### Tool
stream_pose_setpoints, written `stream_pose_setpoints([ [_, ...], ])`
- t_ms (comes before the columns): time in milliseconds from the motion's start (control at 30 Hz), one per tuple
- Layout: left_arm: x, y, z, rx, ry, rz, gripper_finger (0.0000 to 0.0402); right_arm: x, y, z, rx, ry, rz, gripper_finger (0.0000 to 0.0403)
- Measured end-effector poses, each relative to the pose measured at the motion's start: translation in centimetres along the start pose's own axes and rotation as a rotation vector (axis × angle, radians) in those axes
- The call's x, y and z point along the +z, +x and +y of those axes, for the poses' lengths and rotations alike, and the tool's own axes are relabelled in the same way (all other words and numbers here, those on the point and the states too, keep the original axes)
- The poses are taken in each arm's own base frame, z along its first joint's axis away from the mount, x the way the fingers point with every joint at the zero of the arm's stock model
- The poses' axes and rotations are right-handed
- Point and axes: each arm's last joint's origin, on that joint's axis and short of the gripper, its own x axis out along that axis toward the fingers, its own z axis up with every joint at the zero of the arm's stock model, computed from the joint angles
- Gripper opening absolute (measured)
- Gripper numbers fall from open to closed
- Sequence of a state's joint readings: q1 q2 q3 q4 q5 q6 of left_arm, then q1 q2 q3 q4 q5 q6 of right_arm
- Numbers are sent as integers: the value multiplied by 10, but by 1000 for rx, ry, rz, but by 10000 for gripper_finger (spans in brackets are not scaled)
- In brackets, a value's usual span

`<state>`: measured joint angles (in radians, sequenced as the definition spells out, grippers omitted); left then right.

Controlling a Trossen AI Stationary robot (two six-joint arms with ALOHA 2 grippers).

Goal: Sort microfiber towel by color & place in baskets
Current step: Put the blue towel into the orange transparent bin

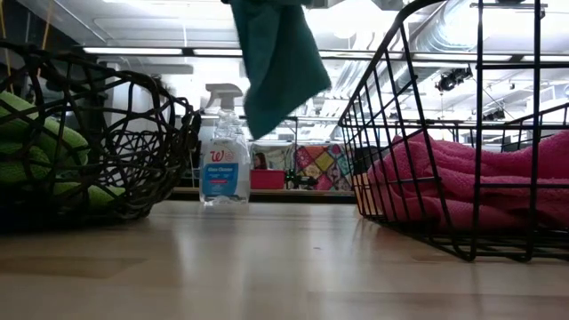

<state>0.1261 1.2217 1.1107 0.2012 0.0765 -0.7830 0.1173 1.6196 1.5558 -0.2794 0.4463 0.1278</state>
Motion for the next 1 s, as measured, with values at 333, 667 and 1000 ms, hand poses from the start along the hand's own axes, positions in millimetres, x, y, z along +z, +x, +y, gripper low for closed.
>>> stream_pose_setpoints([
  [333,9,-18,0,43,81,22,181,-2,-25,-27,-87,-49,149,9],
  [667,27,-84,-1,324,233,11,227,-9,-89,-97,-389,-81,403,3],
  [1000,17,-108,-6,278,286,-82,227,-87,-136,-174,-655,221,244,1],
])
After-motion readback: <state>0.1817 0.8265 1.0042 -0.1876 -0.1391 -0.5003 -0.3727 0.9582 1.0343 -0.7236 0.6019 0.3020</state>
